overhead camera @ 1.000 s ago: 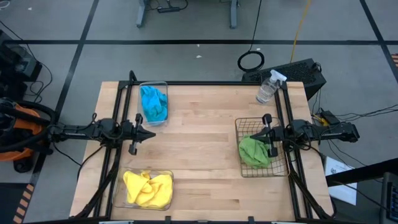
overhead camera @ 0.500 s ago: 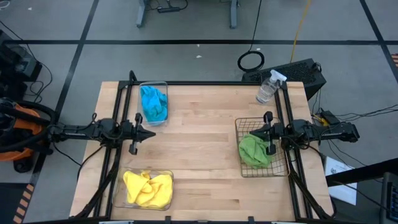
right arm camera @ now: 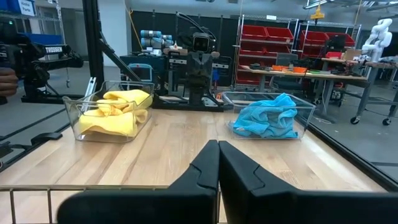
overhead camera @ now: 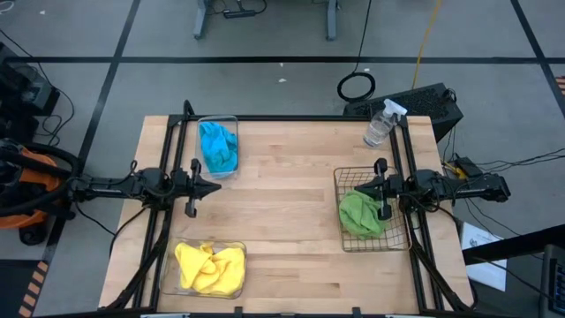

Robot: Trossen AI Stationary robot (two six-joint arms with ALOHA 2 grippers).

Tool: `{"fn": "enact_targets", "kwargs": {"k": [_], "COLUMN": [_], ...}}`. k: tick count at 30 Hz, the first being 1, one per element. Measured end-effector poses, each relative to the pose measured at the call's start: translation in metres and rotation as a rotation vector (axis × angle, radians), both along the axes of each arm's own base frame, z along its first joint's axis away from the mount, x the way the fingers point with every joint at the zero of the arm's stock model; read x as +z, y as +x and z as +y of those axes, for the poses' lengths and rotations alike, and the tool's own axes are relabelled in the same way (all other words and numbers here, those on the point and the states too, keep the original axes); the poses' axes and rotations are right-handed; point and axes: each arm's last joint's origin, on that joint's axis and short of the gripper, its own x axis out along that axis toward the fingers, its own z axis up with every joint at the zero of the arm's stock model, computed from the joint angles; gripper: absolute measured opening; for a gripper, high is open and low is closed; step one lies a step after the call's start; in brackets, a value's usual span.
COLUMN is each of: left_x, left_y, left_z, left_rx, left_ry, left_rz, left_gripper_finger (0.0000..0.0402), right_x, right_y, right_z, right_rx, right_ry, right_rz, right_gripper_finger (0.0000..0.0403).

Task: Sort microfiber towel by color & place in baskets
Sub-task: Return to Home Position

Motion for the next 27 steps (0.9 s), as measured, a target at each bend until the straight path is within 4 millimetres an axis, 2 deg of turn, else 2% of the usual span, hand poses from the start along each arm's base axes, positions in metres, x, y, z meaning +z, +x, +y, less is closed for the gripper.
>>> {"fn": "enact_targets", "kwargs": {"k": [27], "left_x": [-0.0009], "left_y": [0.0000], "left_z": [-0.0002], "left_rx": [-0.007], "left_ry": [-0.002], "left_rz": [0.009], "left_gripper_finger": [0.0002], "right_x": [-0.0001], "right_y": [0.0000], "right_z": [0.0000], "right_rx": [0.000], "right_ry": [0.000], "right_rz": [0.001], "right_gripper_finger": [0.0000]}}
